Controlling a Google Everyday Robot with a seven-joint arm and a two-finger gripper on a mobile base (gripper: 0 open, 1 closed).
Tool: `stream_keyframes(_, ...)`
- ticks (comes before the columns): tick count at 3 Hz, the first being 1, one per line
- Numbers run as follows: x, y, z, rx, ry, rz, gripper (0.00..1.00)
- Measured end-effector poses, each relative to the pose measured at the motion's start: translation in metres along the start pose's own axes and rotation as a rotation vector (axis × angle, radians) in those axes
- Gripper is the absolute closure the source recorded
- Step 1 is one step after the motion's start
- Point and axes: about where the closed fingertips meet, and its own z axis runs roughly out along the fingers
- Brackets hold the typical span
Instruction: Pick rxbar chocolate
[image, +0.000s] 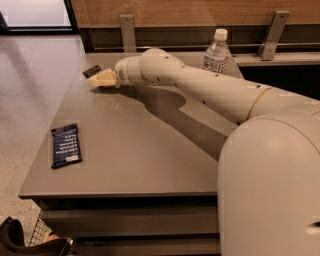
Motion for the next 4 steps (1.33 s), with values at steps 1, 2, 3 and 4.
stream_keyframes(1, -0.004, 0.003, 0.018, -0.02, 0.006, -0.019, 0.0)
stream_keyframes(2, -0.001, 0.005, 0.026, -0.031, 0.014, -0.018, 0.0)
stream_keyframes(3, 0.01, 0.009, 0.032, -0.043, 0.008, 0.009, 0.0)
stream_keyframes(4, 0.006, 0.009, 0.031, -0.043, 0.008, 0.009, 0.16)
